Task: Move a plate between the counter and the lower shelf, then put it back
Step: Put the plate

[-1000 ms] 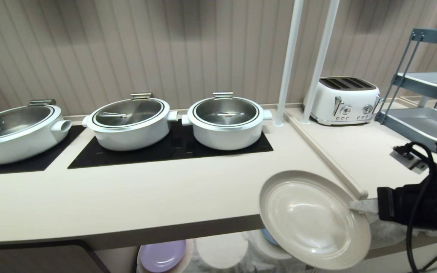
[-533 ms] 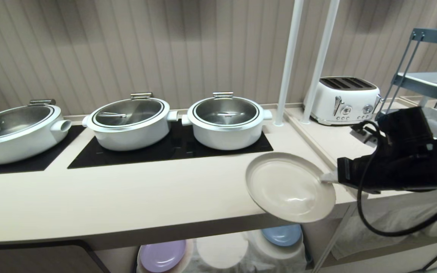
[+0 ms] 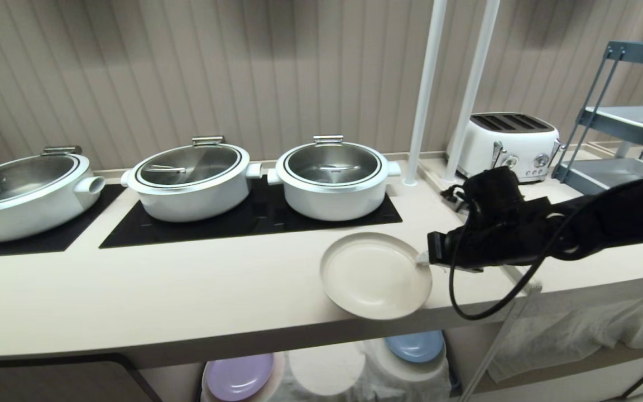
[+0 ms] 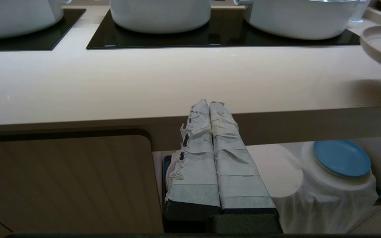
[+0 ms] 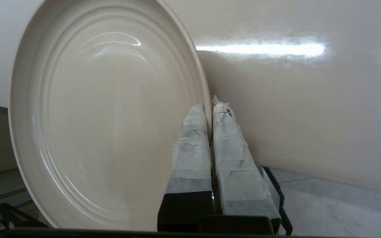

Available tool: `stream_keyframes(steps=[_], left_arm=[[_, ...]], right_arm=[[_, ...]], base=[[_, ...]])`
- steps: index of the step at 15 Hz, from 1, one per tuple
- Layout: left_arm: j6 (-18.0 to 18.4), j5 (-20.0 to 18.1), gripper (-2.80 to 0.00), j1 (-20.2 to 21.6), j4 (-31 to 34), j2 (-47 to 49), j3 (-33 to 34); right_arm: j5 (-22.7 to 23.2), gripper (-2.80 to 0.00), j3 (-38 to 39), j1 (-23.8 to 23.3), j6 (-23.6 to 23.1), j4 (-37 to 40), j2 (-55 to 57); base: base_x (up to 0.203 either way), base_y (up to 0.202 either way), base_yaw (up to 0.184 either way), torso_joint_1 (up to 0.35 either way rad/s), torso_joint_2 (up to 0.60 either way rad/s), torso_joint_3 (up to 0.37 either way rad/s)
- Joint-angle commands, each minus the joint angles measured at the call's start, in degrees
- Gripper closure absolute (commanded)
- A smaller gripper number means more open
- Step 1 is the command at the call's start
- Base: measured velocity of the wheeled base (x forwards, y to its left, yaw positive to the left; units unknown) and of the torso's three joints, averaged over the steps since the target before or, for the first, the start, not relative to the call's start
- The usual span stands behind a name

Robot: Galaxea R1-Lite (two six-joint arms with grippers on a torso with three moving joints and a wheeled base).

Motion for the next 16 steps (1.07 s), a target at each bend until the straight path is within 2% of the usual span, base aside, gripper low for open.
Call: stream_keyframes(steps=[1, 8, 11, 16], left_arm=[[0.0, 0.0, 0.0, 0.0, 0.0, 0.0, 0.0], [-0.1, 0.0, 0.0, 0.0, 0.0, 0.0, 0.0], [-0.1, 0.0, 0.0, 0.0, 0.0, 0.0, 0.0], [-0.1, 0.0, 0.0, 0.0, 0.0, 0.0, 0.0]], right_arm=[[-0.1, 0.0, -3.0, 1.9, 0.3, -1.4, 6.2], [-0.1, 0.0, -13.4, 2.6, 0.6, -1.6, 15.2], [-0.3, 0.0, -18.2, 2.7, 2.9, -1.3, 18.0], [-0.3, 0.0, -20.9, 2.3, 3.2, -1.2, 21.0]], base=[[0.0, 0.0, 0.0, 0.0, 0.0, 0.0], [0.0, 0.0, 0.0, 0.0, 0.0, 0.0], [0.0, 0.0, 0.0, 0.0, 0.0, 0.0], [0.0, 0.0, 0.0, 0.0, 0.0, 0.0]])
